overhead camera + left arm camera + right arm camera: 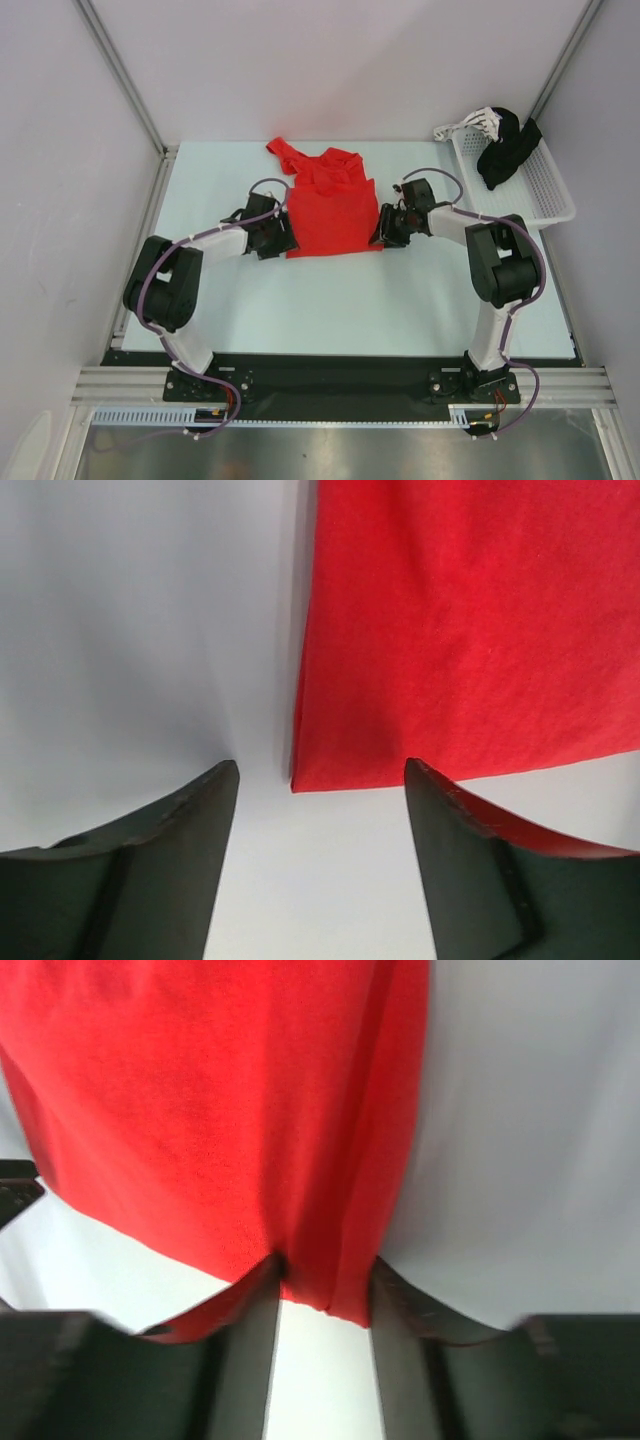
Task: Fold and stack the tank tops
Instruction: Fold the tank top
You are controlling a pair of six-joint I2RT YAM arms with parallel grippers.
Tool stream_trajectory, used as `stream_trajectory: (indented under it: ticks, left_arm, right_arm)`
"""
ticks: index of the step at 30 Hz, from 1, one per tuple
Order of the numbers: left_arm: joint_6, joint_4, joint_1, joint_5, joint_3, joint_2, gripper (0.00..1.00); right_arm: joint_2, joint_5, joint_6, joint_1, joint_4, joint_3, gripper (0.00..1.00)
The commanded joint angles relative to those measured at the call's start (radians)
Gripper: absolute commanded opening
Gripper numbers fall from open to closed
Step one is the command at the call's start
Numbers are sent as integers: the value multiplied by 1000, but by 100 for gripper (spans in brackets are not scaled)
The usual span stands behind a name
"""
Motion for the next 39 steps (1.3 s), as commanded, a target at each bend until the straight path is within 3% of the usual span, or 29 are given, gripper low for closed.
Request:
stream_trajectory:
  ticks: [1,2,4,5,7,8,9,12,16,19,21,24,25,26,29,34,37,39]
  left_arm:
    - [-21,42,3,30,-8,15,65]
    - [-22,45,3,33,-2,23,60]
    - [-31,48,3,57,13,50,51]
    - [-33,53,3,71,29,59,40]
    - [-41,47,3,87,47,79,29]
    - [-48,44,3,88,67,83,10]
    - [-51,38,4,88,76,86,3]
    - [-50,-10,27,79,165,98,0]
    - [-2,-239,58,65,483,119,0]
    - [5,-309,46,21,537,11,0]
    - [7,-295,9,-14,466,-124,0]
    - [-10,-245,-55,-7,188,-288,0]
    - [-39,-205,-72,4,17,-324,0]
    - [-53,-180,-91,18,-67,-391,0]
    - [-114,-152,-193,30,-313,-518,0]
    - [-224,-206,-298,19,-505,-693,0]
    - [-267,-287,-338,-24,-540,-784,0]
    - [-280,-351,-343,-53,-553,-847,0]
  right_arm:
    - [16,29,15,1,3,-6,41]
    - [16,29,18,3,6,-4,32]
    - [16,22,28,6,3,8,24]
    - [15,20,31,12,-3,32,14]
    - [13,26,36,21,-29,58,4]
    - [15,28,38,27,-38,77,0]
    - [15,29,39,32,-47,112,0]
    - [49,31,44,31,-101,259,0]
    - [93,-18,45,17,-236,512,0]
    - [3,-17,36,35,-235,560,0]
    - [-96,21,21,56,-247,514,0]
    - [-204,43,59,95,-198,196,0]
    - [-276,35,74,119,-167,95,0]
    - [-319,43,93,136,-141,-93,0]
    - [-463,99,151,208,-103,-324,0]
    - [-634,191,218,316,-182,-452,1]
    - [-717,235,263,368,-230,-500,7]
    - [-775,250,283,411,-254,-518,19]
